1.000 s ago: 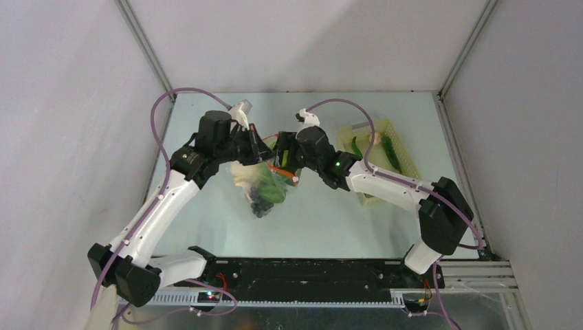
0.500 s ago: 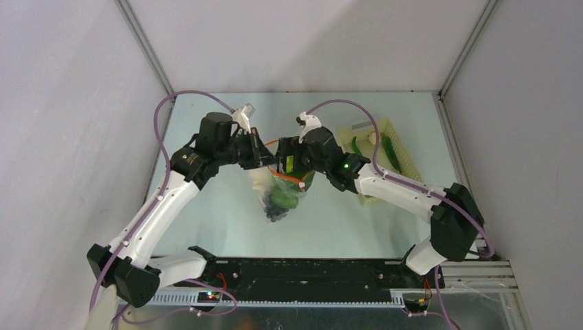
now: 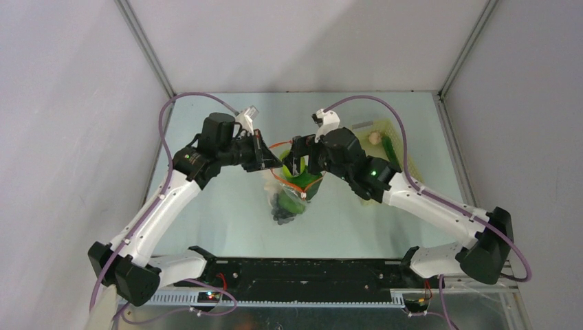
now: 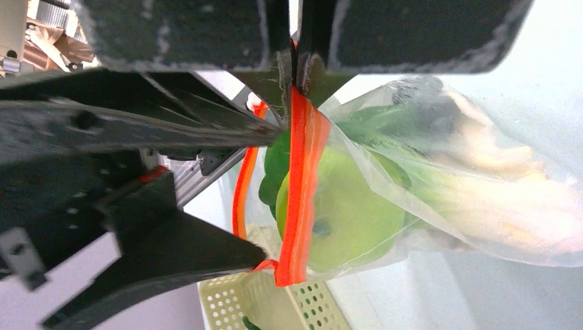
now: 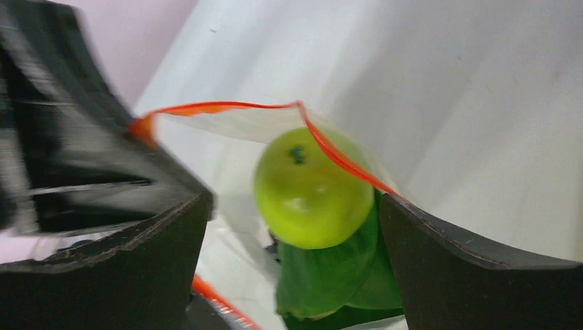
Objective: Place the food in the zip-top bag and seal the zipper
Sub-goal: Place the fake fruit in the zipper food storage bag, then adjust the zipper food storage bag at the center of the board.
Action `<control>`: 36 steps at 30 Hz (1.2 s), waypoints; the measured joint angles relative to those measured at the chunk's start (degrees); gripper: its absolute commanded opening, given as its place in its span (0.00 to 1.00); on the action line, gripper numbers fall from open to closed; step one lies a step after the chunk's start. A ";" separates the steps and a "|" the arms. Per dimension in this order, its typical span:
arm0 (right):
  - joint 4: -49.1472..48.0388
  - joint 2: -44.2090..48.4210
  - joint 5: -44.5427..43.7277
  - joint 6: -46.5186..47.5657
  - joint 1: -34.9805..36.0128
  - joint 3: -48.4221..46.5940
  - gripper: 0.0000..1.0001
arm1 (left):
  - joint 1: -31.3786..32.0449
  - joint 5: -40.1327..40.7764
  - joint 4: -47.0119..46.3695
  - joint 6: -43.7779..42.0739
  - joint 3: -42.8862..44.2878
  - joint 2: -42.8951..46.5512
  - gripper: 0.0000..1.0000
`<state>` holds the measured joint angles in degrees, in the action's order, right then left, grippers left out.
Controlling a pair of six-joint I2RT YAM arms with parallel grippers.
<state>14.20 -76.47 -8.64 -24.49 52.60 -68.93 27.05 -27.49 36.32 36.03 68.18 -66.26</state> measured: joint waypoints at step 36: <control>9.42 5.11 1.42 -7.21 -8.68 8.17 0.13 | -0.04 0.33 0.24 -0.02 -0.48 -1.16 0.00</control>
<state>23.62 -71.35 -7.22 -31.70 43.92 -60.75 27.00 -27.16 36.56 36.01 67.70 -67.42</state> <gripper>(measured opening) 0.295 0.006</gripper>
